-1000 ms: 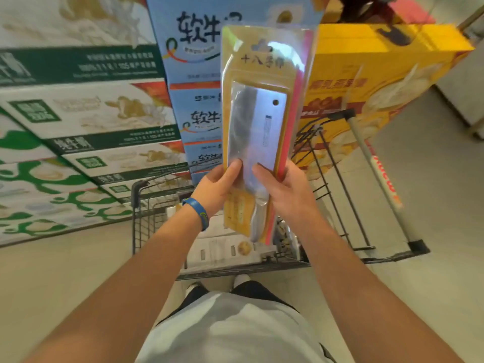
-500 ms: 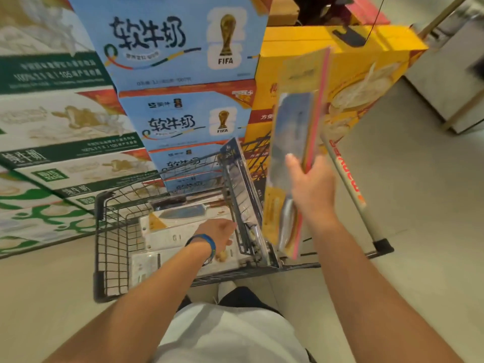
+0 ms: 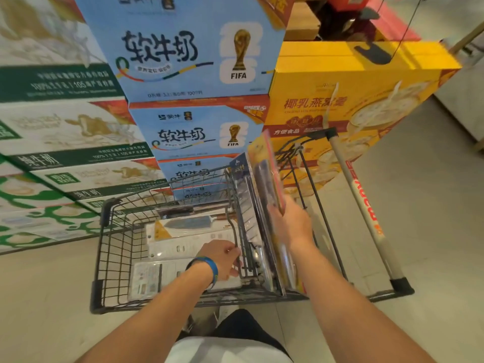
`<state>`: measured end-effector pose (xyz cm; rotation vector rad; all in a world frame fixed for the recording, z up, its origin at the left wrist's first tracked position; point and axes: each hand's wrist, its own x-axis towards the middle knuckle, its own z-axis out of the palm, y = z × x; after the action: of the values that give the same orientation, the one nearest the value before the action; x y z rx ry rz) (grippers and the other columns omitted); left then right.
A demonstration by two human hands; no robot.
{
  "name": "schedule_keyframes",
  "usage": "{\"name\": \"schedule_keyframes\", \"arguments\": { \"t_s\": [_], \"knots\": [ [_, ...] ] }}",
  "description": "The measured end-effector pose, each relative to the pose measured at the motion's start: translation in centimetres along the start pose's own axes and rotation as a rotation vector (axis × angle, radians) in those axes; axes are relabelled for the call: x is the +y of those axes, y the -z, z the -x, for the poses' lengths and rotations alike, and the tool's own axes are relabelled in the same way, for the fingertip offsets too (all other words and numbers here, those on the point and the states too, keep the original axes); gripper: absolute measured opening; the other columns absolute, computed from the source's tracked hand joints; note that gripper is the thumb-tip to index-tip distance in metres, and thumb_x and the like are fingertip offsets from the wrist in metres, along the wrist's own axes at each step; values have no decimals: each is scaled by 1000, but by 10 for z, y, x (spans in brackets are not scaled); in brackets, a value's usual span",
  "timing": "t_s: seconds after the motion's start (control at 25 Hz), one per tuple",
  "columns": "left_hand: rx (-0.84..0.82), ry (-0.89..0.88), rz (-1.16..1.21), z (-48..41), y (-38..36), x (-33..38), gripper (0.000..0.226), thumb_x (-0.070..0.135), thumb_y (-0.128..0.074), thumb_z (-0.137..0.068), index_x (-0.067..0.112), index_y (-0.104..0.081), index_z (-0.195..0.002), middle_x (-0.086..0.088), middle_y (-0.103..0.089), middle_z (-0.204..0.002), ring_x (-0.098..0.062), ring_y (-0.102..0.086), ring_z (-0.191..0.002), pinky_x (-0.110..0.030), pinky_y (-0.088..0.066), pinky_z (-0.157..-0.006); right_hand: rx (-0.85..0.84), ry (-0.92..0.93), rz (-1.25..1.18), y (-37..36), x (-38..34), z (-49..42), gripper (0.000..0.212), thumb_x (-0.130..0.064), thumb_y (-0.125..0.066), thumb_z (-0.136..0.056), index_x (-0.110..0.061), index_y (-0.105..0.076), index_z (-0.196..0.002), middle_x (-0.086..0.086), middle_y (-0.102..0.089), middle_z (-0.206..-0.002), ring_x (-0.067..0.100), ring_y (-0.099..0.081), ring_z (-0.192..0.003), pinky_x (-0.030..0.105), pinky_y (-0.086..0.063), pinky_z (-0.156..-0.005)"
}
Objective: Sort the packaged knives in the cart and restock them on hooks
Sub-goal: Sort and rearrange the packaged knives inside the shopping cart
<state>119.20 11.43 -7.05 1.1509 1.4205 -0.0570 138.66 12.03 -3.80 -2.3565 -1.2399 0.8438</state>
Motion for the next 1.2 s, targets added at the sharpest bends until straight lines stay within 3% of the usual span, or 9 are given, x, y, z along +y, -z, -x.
{"name": "schedule_keyframes", "arguments": {
  "t_s": [0.12,0.32,0.48,0.6,0.72,0.8,0.96,1.08,1.2],
  "knots": [
    [-22,11,30,2,3,0,21,29,-51,-99,20,-66,-88,7,-75,-73,-12,-74,-65,-19,-50,-45,-253,-85,-168,-38,18,7,53,-54,-33,-106,-12,-60,-127,9,-69,-116,29,-65,-110,42,-51,-96],
    [-27,-30,94,3,2,-3,19,31,-52,-98,22,-66,-89,9,-74,-76,-9,-73,-66,-19,-51,-50,-274,-168,-180,-47,26,2,67,-62,-24,-104,-11,-51,-139,9,-68,-122,27,-63,-113,38,-49,-96],
    [-104,10,149,3,17,-33,29,47,-53,-96,22,-69,-93,9,-74,-82,-8,-71,-68,-22,-54,-61,127,-24,-246,-35,4,22,52,-56,-31,-105,-16,-59,-121,4,-66,-109,20,-63,-102,39,-54,-86],
    [-49,178,149,-12,43,-81,32,44,-52,-98,16,-67,-95,3,-72,-86,-13,-69,-71,-20,-51,-59,395,357,-346,-31,-42,55,32,-40,-37,-105,-26,-58,-86,-8,-59,-75,8,-57,-68,28,-43,-58],
    [-32,300,39,-37,67,-132,27,37,-51,-99,14,-64,-93,-1,-72,-92,-21,-69,-85,-31,-57,-74,80,666,-377,-72,-90,94,39,-31,-44,-103,-17,-59,-70,-5,-53,-58,11,-54,-51,21,-37,-44],
    [-21,280,-63,-57,79,-161,32,37,-50,-98,12,-69,-98,-4,-73,-97,-22,-69,-90,-36,-57,-85,-131,670,-317,-115,-102,103,41,-34,-46,-102,-12,-63,-72,-4,-56,-58,13,-55,-53,28,-42,-47],
    [67,199,-320,-94,96,-201,33,42,-54,-95,23,-61,-120,-1,-65,-120,-19,-60,-97,-26,-46,-81,-326,368,-145,-203,-82,72,45,-43,-42,-103,-10,-67,-85,5,-68,-71,22,-67,-68,44,-54,-64],
    [86,142,-549,-127,103,-235,59,41,-59,-93,25,-39,-146,-3,-43,-148,-25,-47,-130,-35,-42,-105,-448,132,158,-252,-47,35,35,-40,-42,-105,-15,-66,-101,1,-70,-88,21,-67,-81,36,-54,-71],
    [68,123,-828,-154,108,-256,77,41,-65,-88,30,-23,-152,-2,-23,-158,-27,-29,-142,-46,-37,-110,-616,-43,368,-282,-12,13,34,-37,-43,-103,-14,-64,-118,5,-69,-110,22,-62,-94,34,-49,-78]
  ]
}}
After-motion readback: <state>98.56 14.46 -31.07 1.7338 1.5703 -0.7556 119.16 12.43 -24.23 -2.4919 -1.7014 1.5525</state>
